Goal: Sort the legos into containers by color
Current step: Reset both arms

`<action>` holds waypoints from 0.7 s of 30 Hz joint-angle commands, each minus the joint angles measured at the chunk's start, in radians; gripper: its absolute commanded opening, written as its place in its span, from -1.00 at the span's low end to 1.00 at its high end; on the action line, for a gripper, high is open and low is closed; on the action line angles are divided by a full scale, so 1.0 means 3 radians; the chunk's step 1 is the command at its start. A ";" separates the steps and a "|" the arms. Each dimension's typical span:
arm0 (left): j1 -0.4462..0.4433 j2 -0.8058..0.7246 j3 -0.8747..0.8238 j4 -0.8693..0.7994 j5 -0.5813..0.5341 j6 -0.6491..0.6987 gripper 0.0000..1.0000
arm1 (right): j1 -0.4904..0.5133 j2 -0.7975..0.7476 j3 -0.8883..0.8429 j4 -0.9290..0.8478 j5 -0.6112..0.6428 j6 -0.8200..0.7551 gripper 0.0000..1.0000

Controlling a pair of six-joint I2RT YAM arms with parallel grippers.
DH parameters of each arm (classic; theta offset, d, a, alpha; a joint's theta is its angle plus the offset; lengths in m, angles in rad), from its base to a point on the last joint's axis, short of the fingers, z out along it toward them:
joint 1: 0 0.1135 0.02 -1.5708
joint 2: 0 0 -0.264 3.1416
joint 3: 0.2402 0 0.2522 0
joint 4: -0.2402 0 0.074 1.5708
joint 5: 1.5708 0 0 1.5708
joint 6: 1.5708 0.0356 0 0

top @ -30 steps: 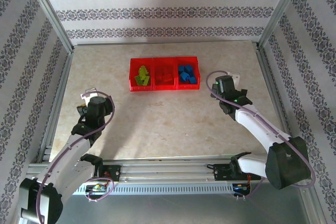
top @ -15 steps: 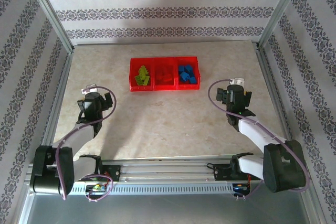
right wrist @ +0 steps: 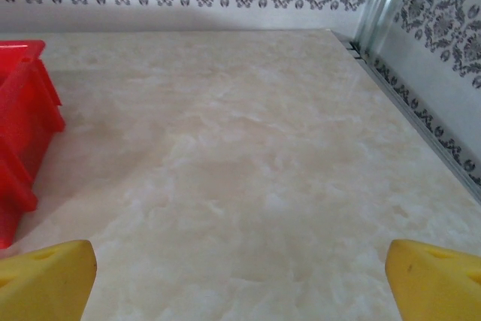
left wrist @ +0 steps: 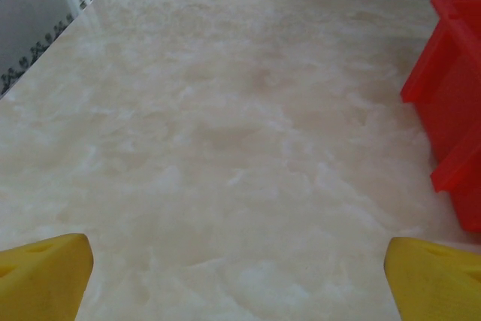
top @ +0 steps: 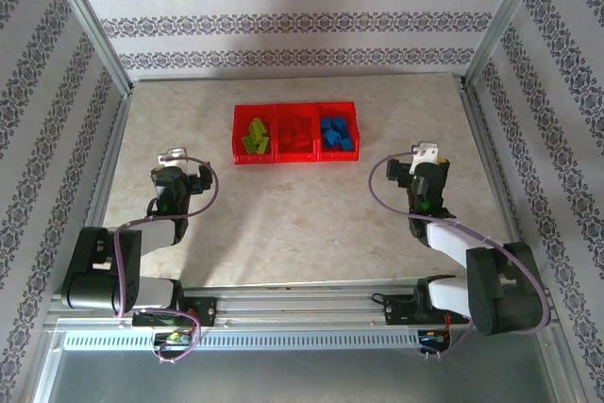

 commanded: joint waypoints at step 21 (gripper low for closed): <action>0.0197 0.0726 0.0164 0.0715 0.1075 0.0263 0.99 | -0.0372 0.0975 -0.0088 0.1321 -0.0829 0.0103 0.96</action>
